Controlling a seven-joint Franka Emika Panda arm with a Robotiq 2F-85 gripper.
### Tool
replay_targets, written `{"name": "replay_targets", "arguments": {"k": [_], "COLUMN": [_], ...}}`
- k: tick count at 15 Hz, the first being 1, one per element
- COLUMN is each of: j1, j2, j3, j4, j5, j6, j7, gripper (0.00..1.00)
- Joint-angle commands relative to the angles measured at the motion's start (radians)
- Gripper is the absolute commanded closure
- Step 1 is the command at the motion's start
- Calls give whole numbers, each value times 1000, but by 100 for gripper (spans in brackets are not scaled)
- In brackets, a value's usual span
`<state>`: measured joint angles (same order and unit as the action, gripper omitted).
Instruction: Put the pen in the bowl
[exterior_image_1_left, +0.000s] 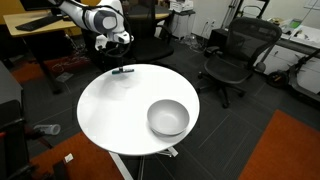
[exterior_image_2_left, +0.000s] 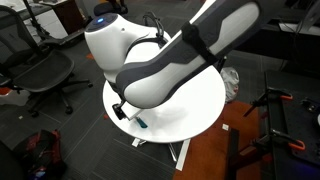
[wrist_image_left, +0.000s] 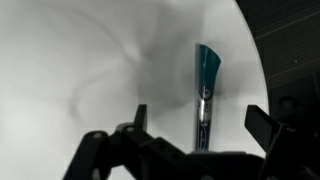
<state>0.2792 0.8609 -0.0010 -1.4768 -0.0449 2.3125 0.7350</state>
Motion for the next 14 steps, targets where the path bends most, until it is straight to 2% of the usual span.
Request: {"name": "replay_targets", "arguments": {"k": [1,10,11,12,14], "j1": [7,10,11,12,11], "j2": [31,73,75,76,78], "j3": [-10,-11,-13,-13,-13], "j4": [51,84,85,86,88], "j5": [22,24,23,23,23], "j6": [-14,-14,-13,-13,-11], "j7": [-1,2,4,5,5], "gripper": [0,0,25,28,44]}}
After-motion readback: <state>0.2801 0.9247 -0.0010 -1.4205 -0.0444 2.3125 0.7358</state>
